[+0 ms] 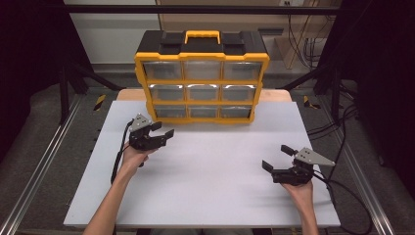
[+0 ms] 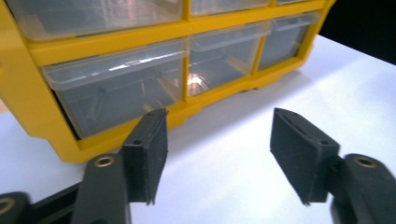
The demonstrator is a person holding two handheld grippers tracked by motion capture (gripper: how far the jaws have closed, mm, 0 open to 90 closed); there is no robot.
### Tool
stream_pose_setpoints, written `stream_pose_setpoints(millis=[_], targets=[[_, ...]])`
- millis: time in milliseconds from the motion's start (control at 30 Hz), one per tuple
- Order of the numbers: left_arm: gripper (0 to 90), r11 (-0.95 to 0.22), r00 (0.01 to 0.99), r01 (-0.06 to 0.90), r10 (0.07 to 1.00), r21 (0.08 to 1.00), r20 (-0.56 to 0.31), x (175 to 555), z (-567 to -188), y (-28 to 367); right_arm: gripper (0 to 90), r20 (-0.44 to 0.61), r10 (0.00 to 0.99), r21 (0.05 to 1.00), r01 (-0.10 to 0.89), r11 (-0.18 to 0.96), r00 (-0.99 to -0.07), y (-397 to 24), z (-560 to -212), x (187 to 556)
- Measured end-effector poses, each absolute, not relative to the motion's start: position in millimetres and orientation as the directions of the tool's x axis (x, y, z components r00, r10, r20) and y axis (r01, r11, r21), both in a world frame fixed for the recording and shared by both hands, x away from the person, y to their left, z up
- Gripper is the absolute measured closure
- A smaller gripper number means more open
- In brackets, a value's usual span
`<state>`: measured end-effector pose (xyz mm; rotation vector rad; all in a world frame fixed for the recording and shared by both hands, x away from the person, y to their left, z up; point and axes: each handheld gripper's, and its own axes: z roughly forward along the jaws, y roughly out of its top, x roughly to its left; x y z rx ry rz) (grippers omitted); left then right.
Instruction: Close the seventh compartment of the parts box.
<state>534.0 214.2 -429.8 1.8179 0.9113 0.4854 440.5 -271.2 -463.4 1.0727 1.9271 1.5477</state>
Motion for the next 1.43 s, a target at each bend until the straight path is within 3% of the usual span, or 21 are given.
stream_pose_setpoints(millis=[500,1433], targets=[[9.1,-0.205,0.678,0.326,0.731,0.923,-0.077,498.6,-438.3,221.6,0.4,0.127,0.789,0.953,0.295,0.071,-0.601,-271.2,-463.3,440.3],[5.4,-0.14,0.668,0.289,0.738,0.947,-0.094,471.5,-461.8,261.0,0.4,0.133,0.787,0.95,0.305,0.073,-0.602,-270.3,-464.3,440.1]])
